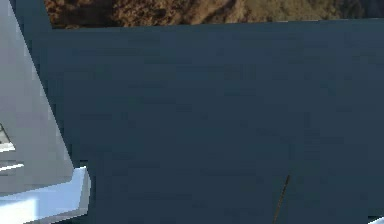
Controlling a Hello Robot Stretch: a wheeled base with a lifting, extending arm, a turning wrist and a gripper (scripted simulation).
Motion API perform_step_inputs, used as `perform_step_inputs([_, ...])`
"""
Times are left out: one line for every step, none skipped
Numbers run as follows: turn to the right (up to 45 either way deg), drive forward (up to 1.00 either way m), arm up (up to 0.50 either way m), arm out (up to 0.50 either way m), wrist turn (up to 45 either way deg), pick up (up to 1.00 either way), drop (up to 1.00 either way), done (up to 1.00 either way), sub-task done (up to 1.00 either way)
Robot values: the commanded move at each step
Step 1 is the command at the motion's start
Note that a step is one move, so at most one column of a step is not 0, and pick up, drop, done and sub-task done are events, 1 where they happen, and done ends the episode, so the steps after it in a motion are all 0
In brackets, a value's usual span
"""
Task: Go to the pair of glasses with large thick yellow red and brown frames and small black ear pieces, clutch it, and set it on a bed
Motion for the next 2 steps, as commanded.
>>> perform_step_inputs([0.0, 0.00, -0.32, 0.00, 0.0, 0.00, 0.00, 0.00, 0.00])
perform_step_inputs([0.0, 0.00, 0.00, 0.00, 0.0, 0.00, 1.00, 0.00, 0.00])
